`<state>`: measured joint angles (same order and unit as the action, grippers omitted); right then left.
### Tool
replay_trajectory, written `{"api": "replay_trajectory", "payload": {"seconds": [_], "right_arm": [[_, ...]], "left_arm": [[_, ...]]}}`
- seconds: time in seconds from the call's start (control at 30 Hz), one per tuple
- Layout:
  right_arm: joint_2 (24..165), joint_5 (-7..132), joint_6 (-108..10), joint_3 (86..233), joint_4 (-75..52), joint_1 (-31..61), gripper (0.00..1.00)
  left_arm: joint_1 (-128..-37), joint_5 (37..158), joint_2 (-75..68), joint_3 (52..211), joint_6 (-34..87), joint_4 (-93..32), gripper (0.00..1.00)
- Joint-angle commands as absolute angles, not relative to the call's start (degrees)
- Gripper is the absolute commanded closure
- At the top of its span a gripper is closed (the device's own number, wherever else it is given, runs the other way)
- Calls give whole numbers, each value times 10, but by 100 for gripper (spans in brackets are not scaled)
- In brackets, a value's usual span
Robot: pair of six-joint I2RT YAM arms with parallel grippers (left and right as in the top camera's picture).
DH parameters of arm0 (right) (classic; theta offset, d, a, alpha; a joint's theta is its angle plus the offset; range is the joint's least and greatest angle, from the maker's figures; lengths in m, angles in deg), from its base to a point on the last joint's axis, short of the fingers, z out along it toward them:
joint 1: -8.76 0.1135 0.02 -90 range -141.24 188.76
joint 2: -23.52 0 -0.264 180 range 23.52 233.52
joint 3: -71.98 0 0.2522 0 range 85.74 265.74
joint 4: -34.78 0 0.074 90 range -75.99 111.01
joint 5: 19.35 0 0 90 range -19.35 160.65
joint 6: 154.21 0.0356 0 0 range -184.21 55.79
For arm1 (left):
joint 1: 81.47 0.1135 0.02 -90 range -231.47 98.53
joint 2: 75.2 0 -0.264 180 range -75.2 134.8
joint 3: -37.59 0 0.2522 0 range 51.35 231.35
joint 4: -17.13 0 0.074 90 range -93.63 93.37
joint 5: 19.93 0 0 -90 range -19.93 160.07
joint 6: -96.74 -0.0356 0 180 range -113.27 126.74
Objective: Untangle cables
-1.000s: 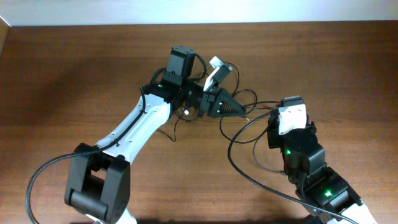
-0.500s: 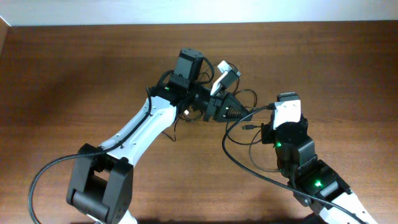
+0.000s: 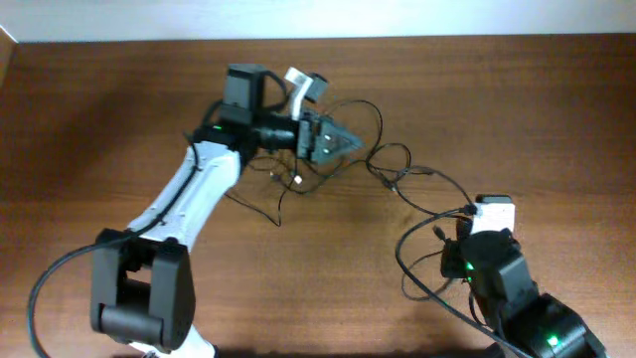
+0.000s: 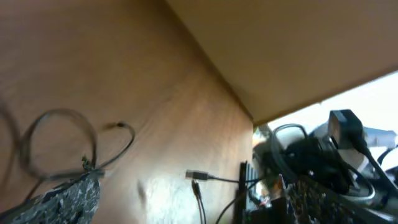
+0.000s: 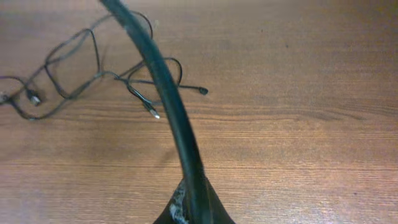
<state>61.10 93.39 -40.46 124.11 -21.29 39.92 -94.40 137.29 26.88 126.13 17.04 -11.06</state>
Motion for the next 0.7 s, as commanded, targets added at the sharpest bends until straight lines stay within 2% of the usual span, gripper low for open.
{"api": "replay_trajectory", "payload": {"seconds": [0.0,0.07,0.13,0.23,0.33,0.5,0.67], "right_arm": [[576,927,-386,1249,-209,398,96],[577,927,-389,1294,-190,398,96],[585,932,-445,1348,-151,398,96],[643,1066,-513,1438,-143,398,96],[731,1281,-550,1546,-146,368,96],[812,1283,-550,1589,-110,59,96],[967,1009,-550,1589,-21,-213,96]], "left_arm": [[-868,1371,254,1261,190,-204,1],[-834,1370,254,1261,133,-278,1],[-824,1350,254,1261,65,-352,1],[-826,1285,254,1261,-2,-462,1],[-828,1276,254,1261,-40,-519,1],[-888,1254,254,1261,-56,-515,1],[-913,1212,254,1261,-56,-512,1]]}}
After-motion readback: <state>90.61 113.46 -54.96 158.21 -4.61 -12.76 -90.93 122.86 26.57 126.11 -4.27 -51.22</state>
